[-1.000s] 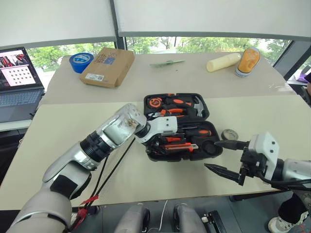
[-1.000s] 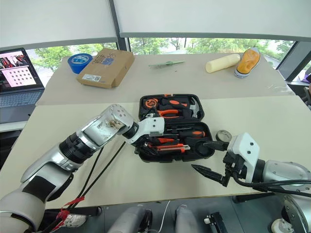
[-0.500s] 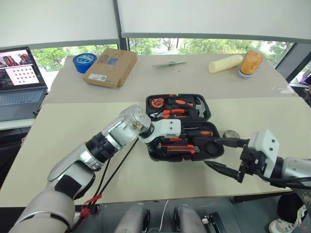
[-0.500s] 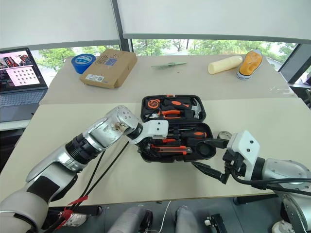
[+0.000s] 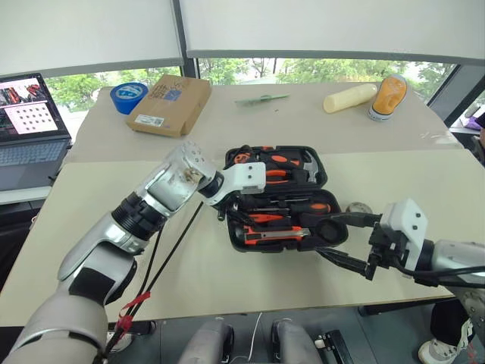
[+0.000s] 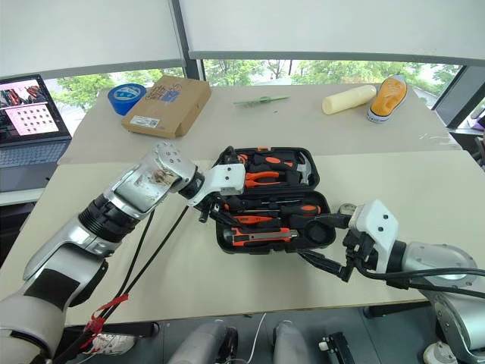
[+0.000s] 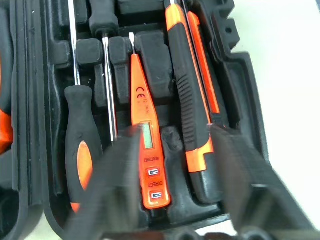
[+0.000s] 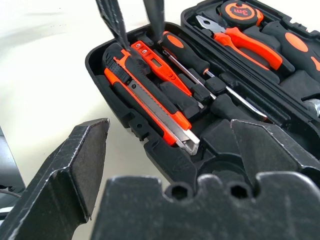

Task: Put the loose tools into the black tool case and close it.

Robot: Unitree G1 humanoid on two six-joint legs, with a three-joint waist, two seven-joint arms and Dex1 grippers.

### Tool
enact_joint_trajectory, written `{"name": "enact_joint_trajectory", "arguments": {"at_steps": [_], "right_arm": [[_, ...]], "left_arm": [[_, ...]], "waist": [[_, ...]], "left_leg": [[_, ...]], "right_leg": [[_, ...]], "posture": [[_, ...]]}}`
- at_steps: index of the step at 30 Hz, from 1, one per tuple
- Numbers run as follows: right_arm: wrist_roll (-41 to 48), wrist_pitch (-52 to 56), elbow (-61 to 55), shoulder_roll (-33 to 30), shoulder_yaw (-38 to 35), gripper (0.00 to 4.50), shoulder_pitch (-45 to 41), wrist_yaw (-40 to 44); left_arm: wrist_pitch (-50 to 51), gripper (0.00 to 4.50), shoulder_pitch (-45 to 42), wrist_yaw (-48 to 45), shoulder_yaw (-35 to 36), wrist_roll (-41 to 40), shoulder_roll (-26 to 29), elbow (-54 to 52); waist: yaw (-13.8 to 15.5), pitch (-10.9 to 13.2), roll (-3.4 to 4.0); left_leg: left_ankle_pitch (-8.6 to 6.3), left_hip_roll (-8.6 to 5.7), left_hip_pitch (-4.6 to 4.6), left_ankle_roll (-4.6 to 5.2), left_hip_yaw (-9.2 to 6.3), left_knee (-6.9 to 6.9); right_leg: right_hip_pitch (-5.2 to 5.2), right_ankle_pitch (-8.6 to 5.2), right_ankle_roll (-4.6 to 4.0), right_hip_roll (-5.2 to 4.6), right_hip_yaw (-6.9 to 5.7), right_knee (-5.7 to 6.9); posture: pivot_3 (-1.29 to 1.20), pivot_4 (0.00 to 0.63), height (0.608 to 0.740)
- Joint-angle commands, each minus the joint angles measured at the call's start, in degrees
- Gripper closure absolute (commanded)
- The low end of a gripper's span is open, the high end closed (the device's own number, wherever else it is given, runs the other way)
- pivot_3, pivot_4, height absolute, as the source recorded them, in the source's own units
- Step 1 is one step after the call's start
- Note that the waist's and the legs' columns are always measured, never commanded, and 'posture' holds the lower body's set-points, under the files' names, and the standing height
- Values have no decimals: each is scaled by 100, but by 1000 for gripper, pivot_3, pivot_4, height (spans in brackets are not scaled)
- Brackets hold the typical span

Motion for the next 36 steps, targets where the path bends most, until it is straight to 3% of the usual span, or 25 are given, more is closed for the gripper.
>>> {"name": "enact_joint_trajectory", "arguments": {"at_steps": [1, 2, 12, 20, 28, 33, 36], "right_arm": [[-17, -92, -34, -44, -25, 0, -109, 28], [-17, -91, -22, -50, -23, 0, -120, 35], [-29, -57, -3, -55, 1, 0, -199, 29], [-45, -43, -8, -1, 58, 0, -218, -52], [-88, -77, -26, 29, 12, 0, -91, -70], [-95, -100, -29, 25, -54, 0, 13, -55], [-113, -132, 7, 19, -44, 0, 28, -41]], "left_arm": [[-32, 4153, 51, -222, 255, -190, 31, -127], [-65, 4487, 77, -242, 234, -166, 52, -134], [-295, 4487, 147, -210, -99, 285, 58, -70], [-1348, 4487, 515, 97, -605, 1136, -65, 292], [-1240, 4487, 403, 100, -216, 1034, -430, 453], [-1205, 4487, 121, -231, 417, 391, -625, 270], [-1468, 4487, -97, -86, 341, 526, -934, 464]], "waist": [[1, 0, 0], [3, 0, 0], [-1, 0, 0], [10, -2, 2], [112, -8, 9], [136, -7, 8], [130, -6, 7]], "left_leg": [[0, 0, 0, 0, 0, 0], [0, 0, 0, 0, 0, 1], [-1, 0, 0, 2, 0, 1], [-7, 0, 17, 12, 0, 0], [-32, -1, 55, 55, -15, 11], [-32, -2, 46, 54, -16, 21], [-16, -2, 21, 28, -14, 29]], "right_leg": [[0, 0, 0, 0, -1, 0], [0, 0, 0, 0, -1, 1], [1, 0, 0, 3, -3, 1], [17, 0, 0, -1, 0, -1], [80, 0, 3, -5, -12, -21], [75, 1, 5, -4, -16, -18], [46, 1, 6, -2, -16, -10]], "posture": [[0, 150, 738], [0, 150, 738], [0, 150, 738], [0, 150, 738], [0, 150, 738], [0, 150, 738], [0, 150, 738]]}}
